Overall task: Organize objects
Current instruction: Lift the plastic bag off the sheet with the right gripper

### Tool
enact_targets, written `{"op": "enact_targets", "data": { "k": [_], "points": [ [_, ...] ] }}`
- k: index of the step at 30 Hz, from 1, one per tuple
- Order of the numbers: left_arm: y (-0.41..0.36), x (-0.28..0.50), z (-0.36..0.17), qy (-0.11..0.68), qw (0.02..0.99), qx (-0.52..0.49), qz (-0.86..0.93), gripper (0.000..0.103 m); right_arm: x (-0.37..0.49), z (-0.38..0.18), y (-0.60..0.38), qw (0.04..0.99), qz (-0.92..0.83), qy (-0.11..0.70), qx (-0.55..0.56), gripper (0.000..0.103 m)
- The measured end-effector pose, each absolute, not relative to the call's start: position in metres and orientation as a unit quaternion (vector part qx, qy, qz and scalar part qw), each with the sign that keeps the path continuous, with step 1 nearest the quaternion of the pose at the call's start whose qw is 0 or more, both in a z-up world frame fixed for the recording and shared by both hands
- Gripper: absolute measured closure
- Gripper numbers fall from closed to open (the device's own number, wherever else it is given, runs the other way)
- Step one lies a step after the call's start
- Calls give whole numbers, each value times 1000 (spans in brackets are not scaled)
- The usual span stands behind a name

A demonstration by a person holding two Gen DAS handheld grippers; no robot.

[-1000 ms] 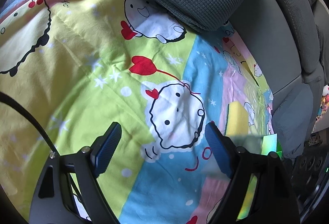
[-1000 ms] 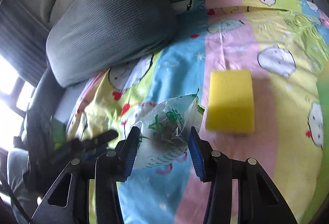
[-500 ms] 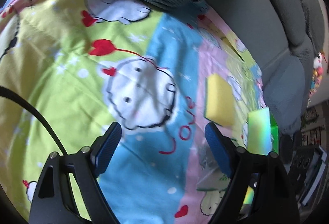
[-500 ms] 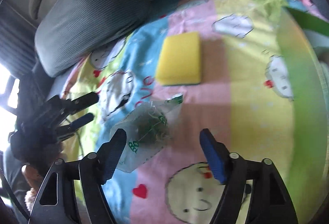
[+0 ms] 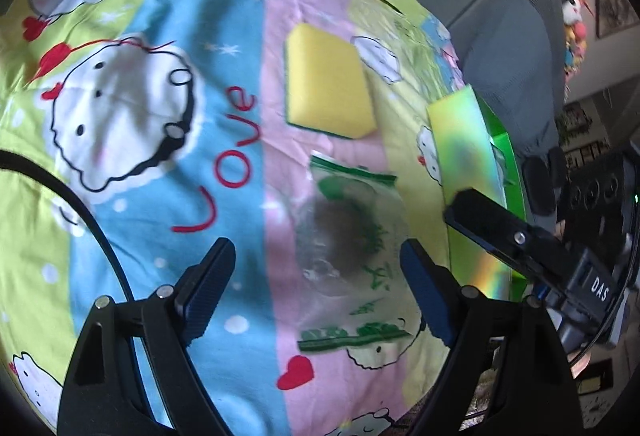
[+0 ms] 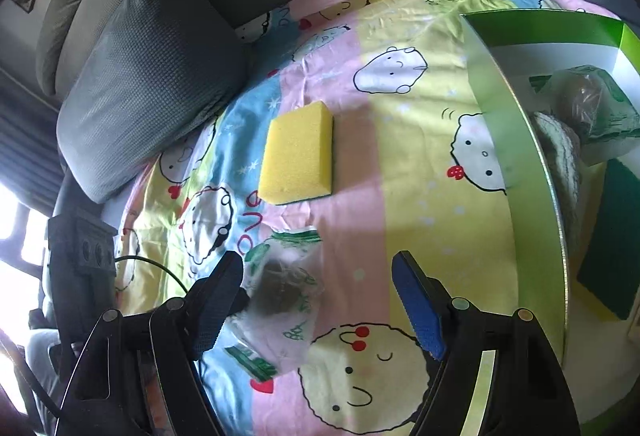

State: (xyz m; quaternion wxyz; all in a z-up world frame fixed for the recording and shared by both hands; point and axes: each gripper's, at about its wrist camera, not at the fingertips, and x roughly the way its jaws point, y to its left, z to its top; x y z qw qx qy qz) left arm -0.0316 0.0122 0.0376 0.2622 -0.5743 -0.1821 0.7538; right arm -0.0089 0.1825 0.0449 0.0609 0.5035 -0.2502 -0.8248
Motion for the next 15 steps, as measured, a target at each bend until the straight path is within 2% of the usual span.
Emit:
{"op": "enact_targets", "data": {
  "k": [5, 10, 11, 12, 15],
  "points": [
    [33, -25, 31, -145, 272, -591, 745, 21, -14, 34, 172, 80, -813, -252, 518, 25],
    [51, -16, 28, -108, 283, -590, 748, 34, -21, 19, 164, 103, -800, -259, 532, 25],
    [52, -15, 28, -105, 284, -589, 749, 40, -22, 17, 163, 110, -798, -260, 533, 29],
    [53, -14, 27, -104, 285, -587, 750, 40, -23, 14, 162, 116, -794, -262, 536, 35],
    [52, -15, 26, -112, 286, -584, 751, 43, -27, 0, 161, 124, -777, -279, 550, 43]
  ]
}}
